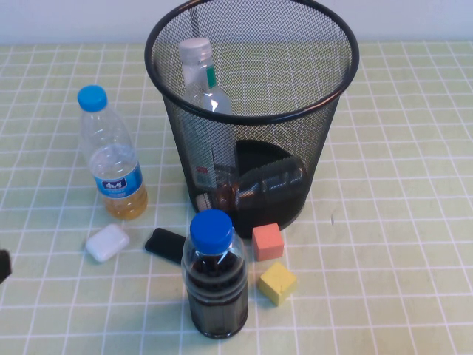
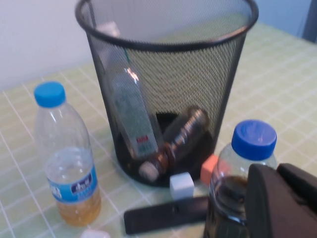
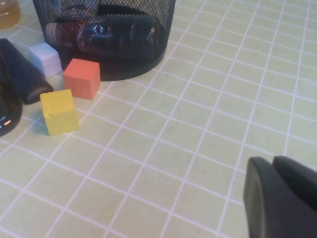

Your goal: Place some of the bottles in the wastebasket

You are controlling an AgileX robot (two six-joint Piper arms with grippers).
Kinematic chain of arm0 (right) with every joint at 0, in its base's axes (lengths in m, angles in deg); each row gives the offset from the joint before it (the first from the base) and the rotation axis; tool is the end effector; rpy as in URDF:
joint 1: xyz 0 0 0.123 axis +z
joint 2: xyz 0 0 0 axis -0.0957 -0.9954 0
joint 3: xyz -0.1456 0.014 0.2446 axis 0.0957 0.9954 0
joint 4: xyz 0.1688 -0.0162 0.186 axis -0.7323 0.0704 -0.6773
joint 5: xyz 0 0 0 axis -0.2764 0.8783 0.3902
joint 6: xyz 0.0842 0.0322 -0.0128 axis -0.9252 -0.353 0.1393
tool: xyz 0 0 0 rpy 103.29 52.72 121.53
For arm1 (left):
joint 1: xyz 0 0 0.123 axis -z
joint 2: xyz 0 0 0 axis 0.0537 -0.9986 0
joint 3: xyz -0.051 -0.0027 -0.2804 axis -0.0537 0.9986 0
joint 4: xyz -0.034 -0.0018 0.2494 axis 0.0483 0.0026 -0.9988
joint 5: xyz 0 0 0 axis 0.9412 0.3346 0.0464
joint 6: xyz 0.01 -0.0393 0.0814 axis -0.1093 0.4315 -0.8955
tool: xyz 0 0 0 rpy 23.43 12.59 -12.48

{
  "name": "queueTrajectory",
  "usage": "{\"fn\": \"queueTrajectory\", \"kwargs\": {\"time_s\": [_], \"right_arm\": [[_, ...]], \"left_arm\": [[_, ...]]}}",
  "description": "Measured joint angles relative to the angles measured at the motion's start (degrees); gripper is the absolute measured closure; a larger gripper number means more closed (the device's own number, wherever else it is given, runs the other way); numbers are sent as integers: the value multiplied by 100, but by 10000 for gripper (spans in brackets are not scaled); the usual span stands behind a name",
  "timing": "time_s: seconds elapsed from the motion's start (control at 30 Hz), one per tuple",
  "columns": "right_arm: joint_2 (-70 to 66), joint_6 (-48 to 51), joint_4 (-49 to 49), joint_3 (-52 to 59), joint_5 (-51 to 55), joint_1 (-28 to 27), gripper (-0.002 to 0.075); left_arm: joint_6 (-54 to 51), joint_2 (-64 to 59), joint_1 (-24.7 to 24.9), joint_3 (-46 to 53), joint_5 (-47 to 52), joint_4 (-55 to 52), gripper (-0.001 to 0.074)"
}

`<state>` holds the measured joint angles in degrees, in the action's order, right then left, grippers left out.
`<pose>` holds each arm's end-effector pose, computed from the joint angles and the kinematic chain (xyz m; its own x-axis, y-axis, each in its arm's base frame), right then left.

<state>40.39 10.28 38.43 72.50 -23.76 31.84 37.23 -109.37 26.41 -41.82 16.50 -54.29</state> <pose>0.0535 0.0205 0.2483 -0.3135 -0.2013 -0.9280 -0.4067 0.9116 -0.0604 0.0421 -0.0406 0.3653 -0.2303 0.1603 -0.9598 0.5996 0.8002 -0.0102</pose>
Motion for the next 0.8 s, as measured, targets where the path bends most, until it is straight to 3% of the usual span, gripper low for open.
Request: {"fn": "queueTrajectory", "kwargs": {"time_s": [0.2, 0.8], "right_arm": [[4, -22, 94, 10, 0, 0, 734], [4, -26, 130, 10, 0, 0, 734]], "left_arm": [[0, 583, 0, 253, -424, 39, 736], [0, 618, 0, 267, -472, 39, 736]]}}
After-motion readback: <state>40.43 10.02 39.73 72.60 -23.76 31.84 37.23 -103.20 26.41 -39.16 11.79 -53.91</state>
